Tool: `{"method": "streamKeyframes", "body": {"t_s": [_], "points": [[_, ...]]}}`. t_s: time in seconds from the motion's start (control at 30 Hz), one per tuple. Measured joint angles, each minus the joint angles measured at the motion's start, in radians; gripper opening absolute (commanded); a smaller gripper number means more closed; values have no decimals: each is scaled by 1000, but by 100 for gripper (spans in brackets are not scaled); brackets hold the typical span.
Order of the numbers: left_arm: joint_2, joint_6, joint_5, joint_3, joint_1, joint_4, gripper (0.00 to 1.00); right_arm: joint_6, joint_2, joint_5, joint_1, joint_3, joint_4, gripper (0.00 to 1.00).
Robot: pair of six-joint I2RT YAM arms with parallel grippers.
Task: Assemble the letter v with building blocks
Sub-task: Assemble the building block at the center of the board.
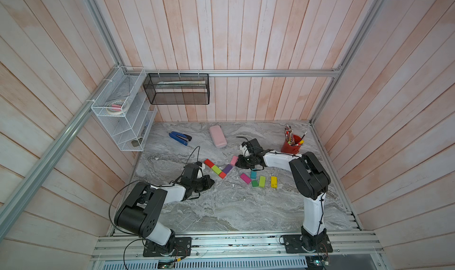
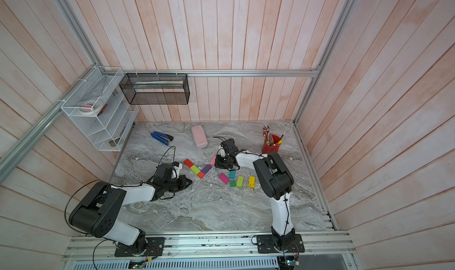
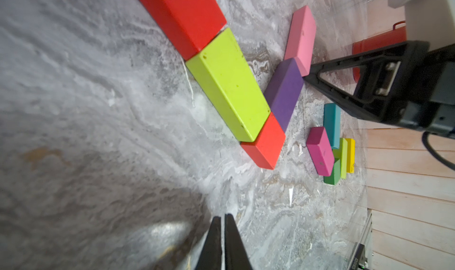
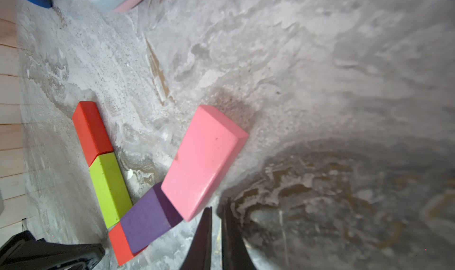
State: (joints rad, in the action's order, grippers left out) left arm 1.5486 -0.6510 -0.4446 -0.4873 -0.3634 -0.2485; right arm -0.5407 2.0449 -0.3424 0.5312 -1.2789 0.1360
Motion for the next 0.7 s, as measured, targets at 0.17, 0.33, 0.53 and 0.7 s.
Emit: {"method": "streamKeyframes", "body": {"t_s": [0.17,0.33,0.53,0.7], "points": [[4,0,-1,0,0,-2,8,22,16,0,-65,-28,15,13],[19,0,-9,-1,-3,-9,7,41,70,-10,-89,-105,21,13],[36,0,-19,-14,-6,-14,5,52,130,-57,-89,-177,11,12],[53,0,-20,-31,-6,-14,5,52,147,-85,-89,-191,-11,13]]}}
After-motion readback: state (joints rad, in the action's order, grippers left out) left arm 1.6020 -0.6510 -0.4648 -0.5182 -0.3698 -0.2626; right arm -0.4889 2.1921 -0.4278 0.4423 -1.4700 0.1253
